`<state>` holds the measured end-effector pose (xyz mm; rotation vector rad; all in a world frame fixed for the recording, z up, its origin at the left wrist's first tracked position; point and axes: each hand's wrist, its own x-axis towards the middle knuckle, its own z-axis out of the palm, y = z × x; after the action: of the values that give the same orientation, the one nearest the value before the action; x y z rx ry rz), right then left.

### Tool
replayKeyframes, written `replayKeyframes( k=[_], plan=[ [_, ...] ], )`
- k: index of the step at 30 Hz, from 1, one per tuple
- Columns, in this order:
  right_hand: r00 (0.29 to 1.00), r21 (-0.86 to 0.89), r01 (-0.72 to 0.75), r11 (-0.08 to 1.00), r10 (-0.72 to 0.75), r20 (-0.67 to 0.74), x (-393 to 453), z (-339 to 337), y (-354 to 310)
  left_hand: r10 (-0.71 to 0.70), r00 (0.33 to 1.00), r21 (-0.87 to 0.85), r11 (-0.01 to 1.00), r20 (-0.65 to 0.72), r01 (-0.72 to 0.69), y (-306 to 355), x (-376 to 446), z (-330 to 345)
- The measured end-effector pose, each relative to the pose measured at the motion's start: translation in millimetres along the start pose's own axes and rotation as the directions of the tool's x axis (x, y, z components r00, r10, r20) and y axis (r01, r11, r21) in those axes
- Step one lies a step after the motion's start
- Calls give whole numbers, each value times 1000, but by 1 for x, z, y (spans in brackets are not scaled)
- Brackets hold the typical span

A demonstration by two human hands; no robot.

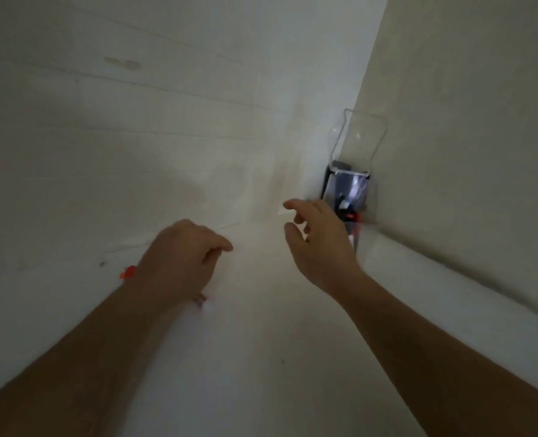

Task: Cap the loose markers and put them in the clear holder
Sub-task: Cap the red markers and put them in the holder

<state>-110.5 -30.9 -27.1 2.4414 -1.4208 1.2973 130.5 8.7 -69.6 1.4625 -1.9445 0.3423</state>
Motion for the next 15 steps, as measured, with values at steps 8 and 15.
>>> replayKeyframes(
  k=[8,15],
  plan=[
    [829,112,-206,972,113,547,-25,88,-71,-429,844,252,898,321,361,-64,-17,-47],
    [815,-163,15,987,82,574,-24,88,-51,-520,756,288,853,398,435,-62,-19,-52]
  ],
)
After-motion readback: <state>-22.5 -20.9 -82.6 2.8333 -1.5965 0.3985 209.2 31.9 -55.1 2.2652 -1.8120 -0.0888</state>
